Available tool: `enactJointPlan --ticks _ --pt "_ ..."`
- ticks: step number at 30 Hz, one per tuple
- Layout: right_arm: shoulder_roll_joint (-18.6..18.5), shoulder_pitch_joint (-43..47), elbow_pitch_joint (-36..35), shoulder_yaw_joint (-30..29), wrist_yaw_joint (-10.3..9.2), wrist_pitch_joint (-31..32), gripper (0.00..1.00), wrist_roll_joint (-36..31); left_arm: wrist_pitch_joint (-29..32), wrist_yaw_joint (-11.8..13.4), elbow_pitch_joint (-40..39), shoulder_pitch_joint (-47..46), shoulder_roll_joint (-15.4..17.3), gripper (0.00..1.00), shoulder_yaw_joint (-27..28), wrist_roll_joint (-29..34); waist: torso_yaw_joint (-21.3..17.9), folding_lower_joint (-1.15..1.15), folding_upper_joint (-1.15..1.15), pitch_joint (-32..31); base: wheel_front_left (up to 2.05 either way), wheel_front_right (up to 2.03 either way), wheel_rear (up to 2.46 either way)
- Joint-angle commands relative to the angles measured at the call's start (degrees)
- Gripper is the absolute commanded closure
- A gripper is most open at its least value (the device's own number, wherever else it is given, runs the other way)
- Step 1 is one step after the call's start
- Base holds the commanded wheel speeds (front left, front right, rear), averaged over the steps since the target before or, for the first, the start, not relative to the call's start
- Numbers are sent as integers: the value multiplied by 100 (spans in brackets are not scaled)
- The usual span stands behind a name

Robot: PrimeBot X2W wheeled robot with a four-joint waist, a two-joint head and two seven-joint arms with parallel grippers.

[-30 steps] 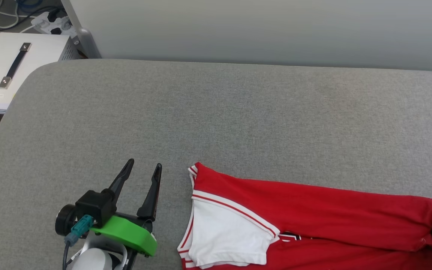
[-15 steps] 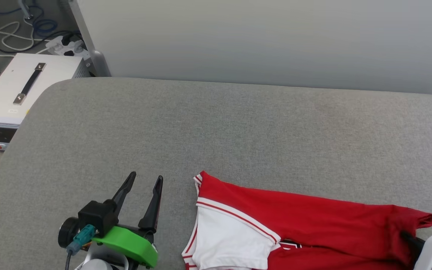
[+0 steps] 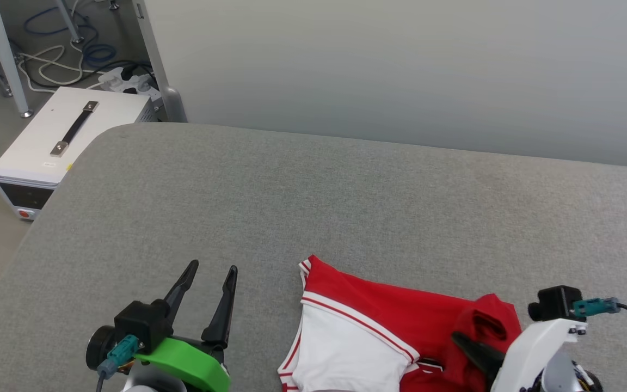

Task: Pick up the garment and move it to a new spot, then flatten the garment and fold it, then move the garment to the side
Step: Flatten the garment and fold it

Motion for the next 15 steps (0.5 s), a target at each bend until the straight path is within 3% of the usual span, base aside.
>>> enactJointPlan --ticks 1,7,15 --pt "70 -103 -27 105 -4 20 100 93 -34 -16 0 99 37 0 1 -35 51 0 0 -41 0 0 0" --pt "167 -290 252 534 -4 -247 100 621 -34 -16 30 94 58 0 -14 -141 179 0 0 -54 0 0 0" --pt "171 -815 1143 1418 -4 -1105 100 1377 -34 -16 16 8 109 0 -1 -161 368 0 0 38 0 0 0"
